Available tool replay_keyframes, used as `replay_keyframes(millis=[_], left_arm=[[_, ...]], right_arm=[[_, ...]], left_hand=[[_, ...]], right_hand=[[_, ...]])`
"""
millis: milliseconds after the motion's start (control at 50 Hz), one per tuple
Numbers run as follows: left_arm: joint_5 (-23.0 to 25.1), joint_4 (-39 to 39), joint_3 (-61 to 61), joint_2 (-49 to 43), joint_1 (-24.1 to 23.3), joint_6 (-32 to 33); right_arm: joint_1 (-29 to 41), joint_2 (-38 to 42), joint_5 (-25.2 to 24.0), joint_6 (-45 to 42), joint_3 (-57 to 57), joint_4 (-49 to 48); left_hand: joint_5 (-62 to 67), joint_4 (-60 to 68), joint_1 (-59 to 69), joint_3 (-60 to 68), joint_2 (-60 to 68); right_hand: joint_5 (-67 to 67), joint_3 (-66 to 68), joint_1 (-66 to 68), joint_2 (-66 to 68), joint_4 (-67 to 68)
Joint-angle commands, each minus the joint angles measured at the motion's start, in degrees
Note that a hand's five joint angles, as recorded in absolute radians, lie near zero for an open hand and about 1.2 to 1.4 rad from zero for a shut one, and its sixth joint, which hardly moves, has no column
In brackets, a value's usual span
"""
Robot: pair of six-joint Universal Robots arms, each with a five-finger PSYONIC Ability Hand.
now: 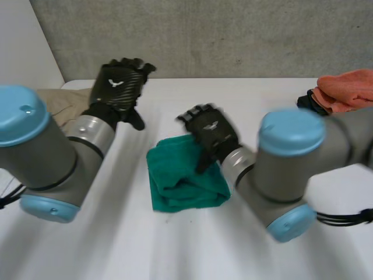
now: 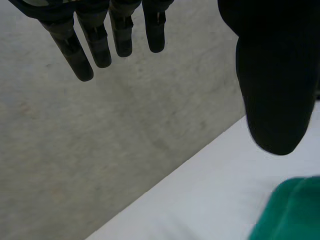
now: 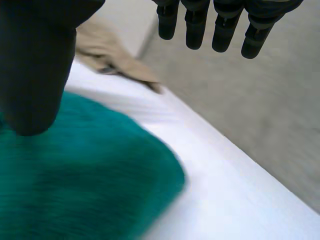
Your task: Fold the laundry.
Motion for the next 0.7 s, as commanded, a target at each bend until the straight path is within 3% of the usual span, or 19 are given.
replay_keyframes(millis=[20,100,220,280,460,580,660,700], left_arm=[[-0.17,-6.25,6.30,-7.28,-7.48,-2.50],[-3.68,-11.78,9.91,-13.17,-9.68,-2.59],[-12.55,-18.29,13.25,-19.59,-10.21,-1.97],[-13.44,-19.79,13.34,-20.56,-9.95,-1.80],[-13.36,-23.04,12.99,-21.18,-9.33,-0.74],[-12.39,-22.78,14.04,-15.92,-8.10,1.01],[-6.69,-22.43,15.88,-12.75,-7.31,1.89],[-1.07,-22.52,17.81,-11.60,-6.61,1.89]], right_arm=[[-5.38,-0.88,-2.78,7.77,-2.56,9.47],[-5.65,4.03,-4.98,8.65,-7.31,13.69],[-5.74,10.81,-7.10,8.66,-13.12,19.85],[-5.65,14.06,-7.45,8.04,-15.23,22.22],[-5.48,15.92,-4.65,2.34,-17.26,23.37],[-5.04,7.50,1.41,-6.62,-12.88,19.26],[-3.20,3.01,3.27,-8.48,-4.97,10.82],[-1.44,0.72,3.10,-8.83,-1.54,7.65]], left_hand=[[-0.10,-0.32,-0.83,-0.57,-0.50],[0.40,0.19,-0.32,-0.07,0.01],[0.40,0.19,-0.32,-0.07,0.01],[0.40,0.19,-0.32,-0.07,0.01],[0.57,0.35,-0.15,0.10,0.18],[-0.44,-0.65,-1.16,-0.90,-0.83],[-1.28,-1.49,-2.00,-1.75,-1.67],[-1.28,-1.50,-2.00,-1.75,-1.67]], right_hand=[[-2.49,-1.88,-2.75,-2.30,-2.08],[-2.49,-1.88,-2.75,-2.30,-2.08],[-2.49,-1.88,-2.75,-2.30,-2.08],[-2.49,-1.88,-2.75,-2.30,-2.08],[1.27,1.88,1.01,1.47,1.68],[4.15,4.76,3.89,4.35,4.56],[3.31,3.92,3.05,3.51,3.72],[3.31,3.92,3.05,3.51,3.72]])
